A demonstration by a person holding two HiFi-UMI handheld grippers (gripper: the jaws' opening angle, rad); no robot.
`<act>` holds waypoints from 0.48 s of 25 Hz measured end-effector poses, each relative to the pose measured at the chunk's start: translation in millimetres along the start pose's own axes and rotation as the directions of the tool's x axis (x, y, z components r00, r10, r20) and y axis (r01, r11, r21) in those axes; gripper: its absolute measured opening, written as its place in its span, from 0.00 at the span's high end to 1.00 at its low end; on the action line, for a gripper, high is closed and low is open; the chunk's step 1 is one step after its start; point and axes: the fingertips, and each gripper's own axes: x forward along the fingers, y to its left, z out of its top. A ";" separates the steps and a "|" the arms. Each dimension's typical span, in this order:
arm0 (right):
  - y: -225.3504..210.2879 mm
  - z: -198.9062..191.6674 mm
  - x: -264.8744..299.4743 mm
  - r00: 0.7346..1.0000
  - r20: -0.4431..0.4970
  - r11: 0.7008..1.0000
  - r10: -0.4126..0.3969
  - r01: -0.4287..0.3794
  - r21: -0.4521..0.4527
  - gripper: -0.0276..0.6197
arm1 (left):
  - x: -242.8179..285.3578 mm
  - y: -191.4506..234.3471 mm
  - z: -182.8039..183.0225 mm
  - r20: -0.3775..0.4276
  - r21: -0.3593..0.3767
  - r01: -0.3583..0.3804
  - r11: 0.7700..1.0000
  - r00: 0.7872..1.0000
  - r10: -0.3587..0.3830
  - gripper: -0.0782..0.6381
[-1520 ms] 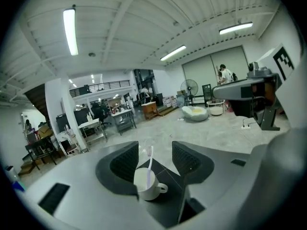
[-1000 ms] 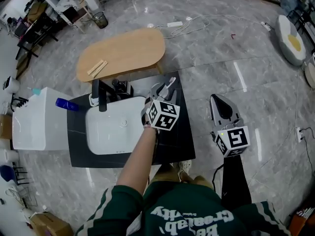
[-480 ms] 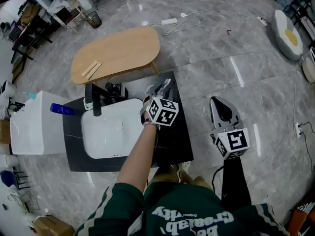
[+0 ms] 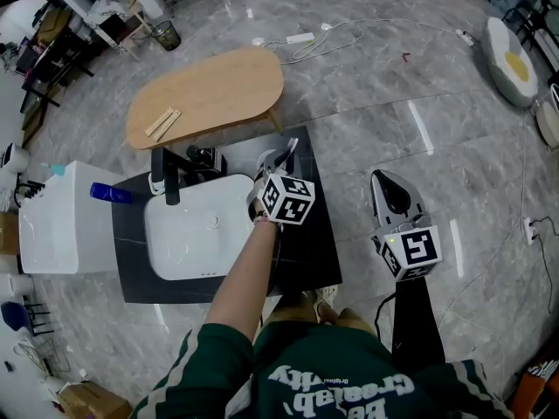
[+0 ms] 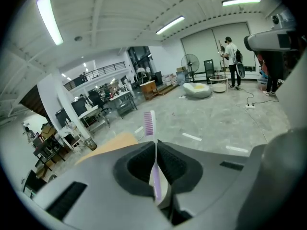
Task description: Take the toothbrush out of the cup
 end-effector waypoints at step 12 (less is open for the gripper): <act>25.2 38.5 -1.6 0.995 0.082 0.998 0.053 -0.054 0.010 0.95 | -63.3 30.1 30.1 0.144 -0.109 -0.044 0.993 0.988 0.059 0.87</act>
